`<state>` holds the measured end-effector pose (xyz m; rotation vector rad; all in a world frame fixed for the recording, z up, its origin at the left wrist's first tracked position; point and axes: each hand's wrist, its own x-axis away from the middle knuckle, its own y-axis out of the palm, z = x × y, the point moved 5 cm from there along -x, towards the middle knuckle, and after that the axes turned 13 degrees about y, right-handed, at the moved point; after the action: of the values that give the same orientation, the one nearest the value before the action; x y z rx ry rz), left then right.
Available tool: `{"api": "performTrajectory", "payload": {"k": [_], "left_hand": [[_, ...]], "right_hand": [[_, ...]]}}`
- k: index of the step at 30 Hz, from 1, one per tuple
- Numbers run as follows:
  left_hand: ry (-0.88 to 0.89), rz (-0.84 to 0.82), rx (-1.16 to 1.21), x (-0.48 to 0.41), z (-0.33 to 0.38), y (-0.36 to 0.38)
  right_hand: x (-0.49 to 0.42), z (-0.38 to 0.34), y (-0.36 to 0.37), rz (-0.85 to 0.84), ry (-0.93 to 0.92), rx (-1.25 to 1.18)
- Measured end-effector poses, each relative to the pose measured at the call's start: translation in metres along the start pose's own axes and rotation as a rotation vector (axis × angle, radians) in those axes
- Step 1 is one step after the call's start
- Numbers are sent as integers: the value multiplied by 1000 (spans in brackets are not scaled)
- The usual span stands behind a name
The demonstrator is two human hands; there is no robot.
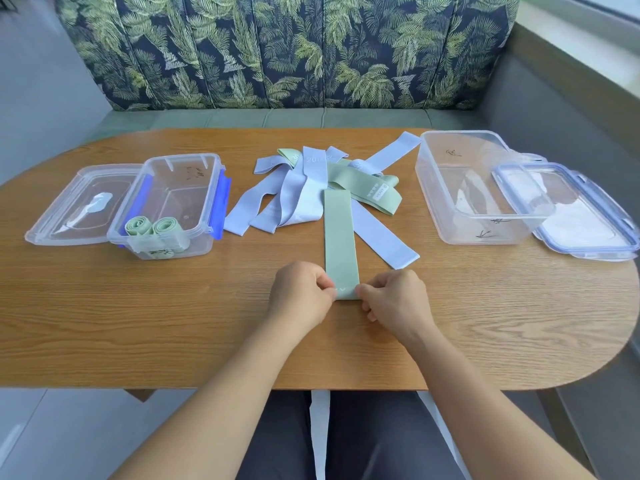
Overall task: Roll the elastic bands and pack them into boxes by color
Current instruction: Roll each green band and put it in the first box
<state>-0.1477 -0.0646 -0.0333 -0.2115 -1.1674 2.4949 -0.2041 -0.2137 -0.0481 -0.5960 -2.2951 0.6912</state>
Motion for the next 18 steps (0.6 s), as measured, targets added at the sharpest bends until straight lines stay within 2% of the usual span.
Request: {"api": "performTrajectory", "payload": {"k": [7, 18], "left_hand": [[-94, 11, 103, -1, -4, 0], [-107, -63, 96, 33, 1, 5]], "right_hand": [[-6, -2, 0, -35, 57, -11], [19, 23, -5, -84, 62, 5]]}}
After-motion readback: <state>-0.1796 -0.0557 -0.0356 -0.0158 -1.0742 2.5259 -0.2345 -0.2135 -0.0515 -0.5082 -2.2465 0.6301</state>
